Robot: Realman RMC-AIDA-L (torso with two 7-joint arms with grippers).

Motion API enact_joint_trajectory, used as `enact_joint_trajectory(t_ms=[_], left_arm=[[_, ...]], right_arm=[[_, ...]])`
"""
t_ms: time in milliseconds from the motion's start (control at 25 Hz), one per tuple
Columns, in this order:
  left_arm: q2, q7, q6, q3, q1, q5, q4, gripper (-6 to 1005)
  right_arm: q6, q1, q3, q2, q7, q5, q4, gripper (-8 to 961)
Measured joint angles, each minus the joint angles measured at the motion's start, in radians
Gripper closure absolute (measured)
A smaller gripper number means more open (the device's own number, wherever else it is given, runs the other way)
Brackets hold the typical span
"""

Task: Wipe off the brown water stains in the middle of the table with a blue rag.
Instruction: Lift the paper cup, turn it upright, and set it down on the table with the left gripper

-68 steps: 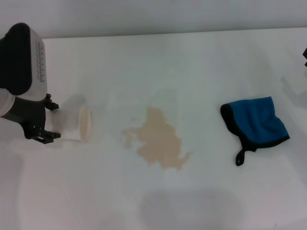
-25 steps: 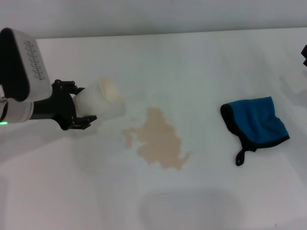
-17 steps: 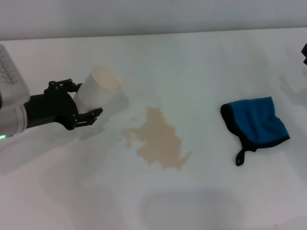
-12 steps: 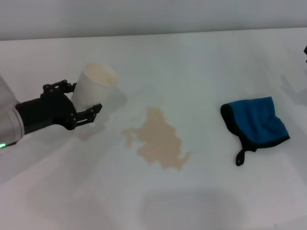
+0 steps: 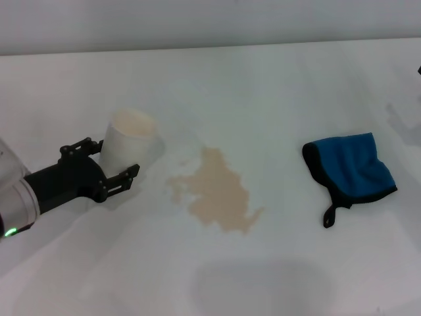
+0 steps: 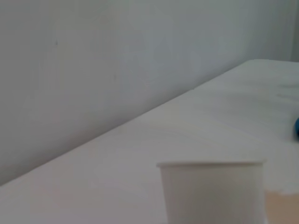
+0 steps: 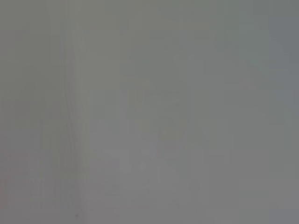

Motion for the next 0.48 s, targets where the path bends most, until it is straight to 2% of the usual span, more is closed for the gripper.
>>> enact_joint_trajectory(t_ms=[480], left_arm=[[-0.001,0.020,0.010,0.038,0.010,-0.019,-0.042,257]], right_arm=[[0.008,-0.017,0.000,-0.002,0.000,0.000,-0.001,168]])
